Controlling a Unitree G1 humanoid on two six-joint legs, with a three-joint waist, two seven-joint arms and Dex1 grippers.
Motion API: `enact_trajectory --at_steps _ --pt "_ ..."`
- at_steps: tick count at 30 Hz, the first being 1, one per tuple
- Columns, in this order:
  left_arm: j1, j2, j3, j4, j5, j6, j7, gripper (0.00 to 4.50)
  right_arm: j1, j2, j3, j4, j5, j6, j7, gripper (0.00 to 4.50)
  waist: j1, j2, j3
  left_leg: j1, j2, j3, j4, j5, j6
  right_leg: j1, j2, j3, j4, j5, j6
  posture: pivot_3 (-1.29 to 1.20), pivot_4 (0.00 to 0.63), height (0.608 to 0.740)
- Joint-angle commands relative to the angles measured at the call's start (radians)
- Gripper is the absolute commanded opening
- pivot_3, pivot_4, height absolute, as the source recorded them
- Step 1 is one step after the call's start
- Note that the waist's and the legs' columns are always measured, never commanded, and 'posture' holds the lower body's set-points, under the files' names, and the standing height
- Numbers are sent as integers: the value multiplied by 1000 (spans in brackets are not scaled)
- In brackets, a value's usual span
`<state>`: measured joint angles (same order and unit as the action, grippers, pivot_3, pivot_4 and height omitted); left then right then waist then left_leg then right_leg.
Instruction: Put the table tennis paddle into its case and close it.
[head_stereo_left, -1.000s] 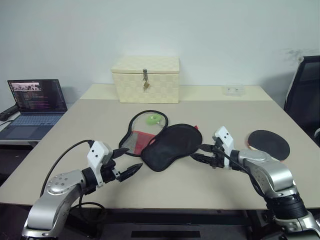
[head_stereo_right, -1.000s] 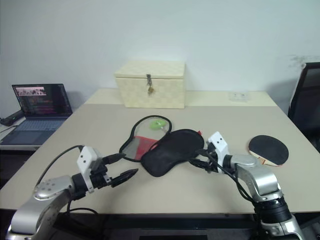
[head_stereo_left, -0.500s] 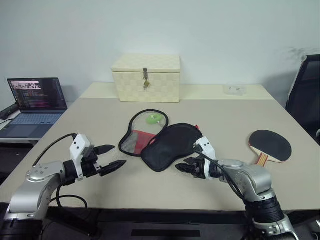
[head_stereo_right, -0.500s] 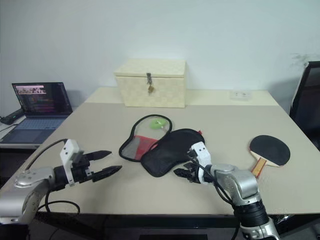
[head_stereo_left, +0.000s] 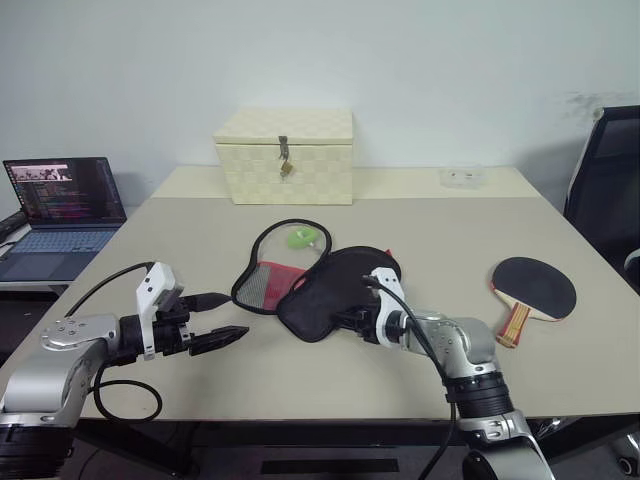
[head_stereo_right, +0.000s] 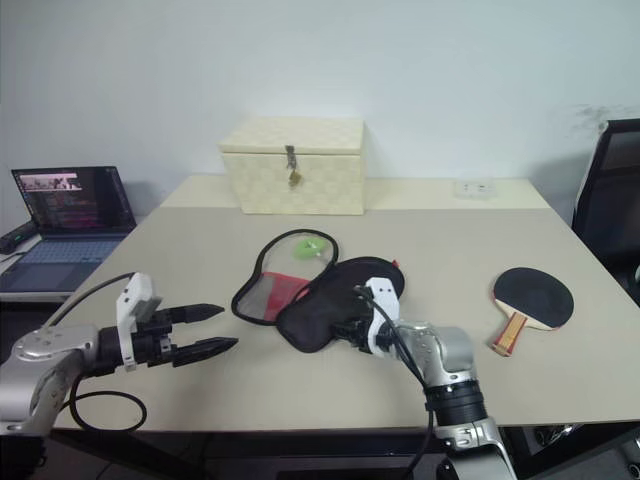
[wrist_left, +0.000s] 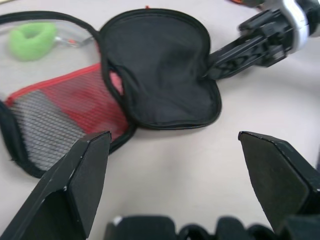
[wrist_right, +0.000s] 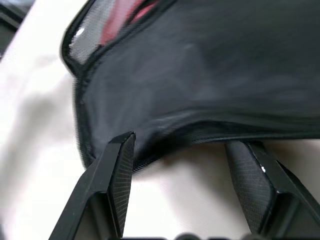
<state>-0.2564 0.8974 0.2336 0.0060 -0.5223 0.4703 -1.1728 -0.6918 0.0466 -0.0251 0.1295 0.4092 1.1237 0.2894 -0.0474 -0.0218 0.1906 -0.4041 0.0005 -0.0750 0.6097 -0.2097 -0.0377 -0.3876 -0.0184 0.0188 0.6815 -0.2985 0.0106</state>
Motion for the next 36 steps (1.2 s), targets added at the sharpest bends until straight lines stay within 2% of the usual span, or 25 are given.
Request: enact_trajectory --at_steps 1,6,7,9,15,16,20,27,36 --pt "1 30 32 -66 -38 22 -20 4441 -50 53 -18 3 30 -18 -13 2978 -3 0 0 0 0 0 0 0 0 0 0 0 0 0 0 0 150 740" --pt "8 25 28 -117 -54 44 -16 4441 -61 74 -14 13 35 -19 -9 2978 -2 0 0 -1 0 0 0 0 0 0 0 0 0 0 0 0 150 740" --pt "9 21 28 -127 -58 47 -13 4441 -60 73 -16 13 35 -17 -9 2813 -2 0 0 -1 0 0 0 0 0 0 0 0 0 0 0 0 150 740" --pt "10 10 27 -152 -70 57 -6 4441 -58 66 -21 8 38 -7 -8 2389 -3 0 0 -1 0 0 0 0 0 0 0 0 0 0 0 0 150 740" --pt "7 -18 6 -214 -97 75 15 4441 -68 -5 -49 -5 60 54 15 272 -3 0 0 -1 0 0 0 0 0 0 0 0 0 0 0 0 150 740" --pt "6 -22 3 -220 -100 77 17 4441 -70 -18 -50 -4 63 60 19 43 -3 0 0 -1 0 0 0 0 0 0 0 0 0 0 0 0 150 740" --pt "-8 -34 -21 -256 -115 91 21 4441 -81 -103 -53 7 76 92 58 43 -3 0 0 -1 0 0 0 0 0 0 0 0 0 0 0 0 150 740" --pt "-19 -40 -79 -310 -138 110 6 4441 -75 -345 42 -6 88 158 232 43 -1 0 0 -2 -2 1 1 0 0 0 0 0 -1 0 0 0 150 740" --pt "-43 -61 -136 -329 -142 111 4 4441 -98 -598 187 61 36 91 438 43 -1 0 0 -3 -2 3 1 0 0 0 0 -1 -1 0 0 0 150 740"
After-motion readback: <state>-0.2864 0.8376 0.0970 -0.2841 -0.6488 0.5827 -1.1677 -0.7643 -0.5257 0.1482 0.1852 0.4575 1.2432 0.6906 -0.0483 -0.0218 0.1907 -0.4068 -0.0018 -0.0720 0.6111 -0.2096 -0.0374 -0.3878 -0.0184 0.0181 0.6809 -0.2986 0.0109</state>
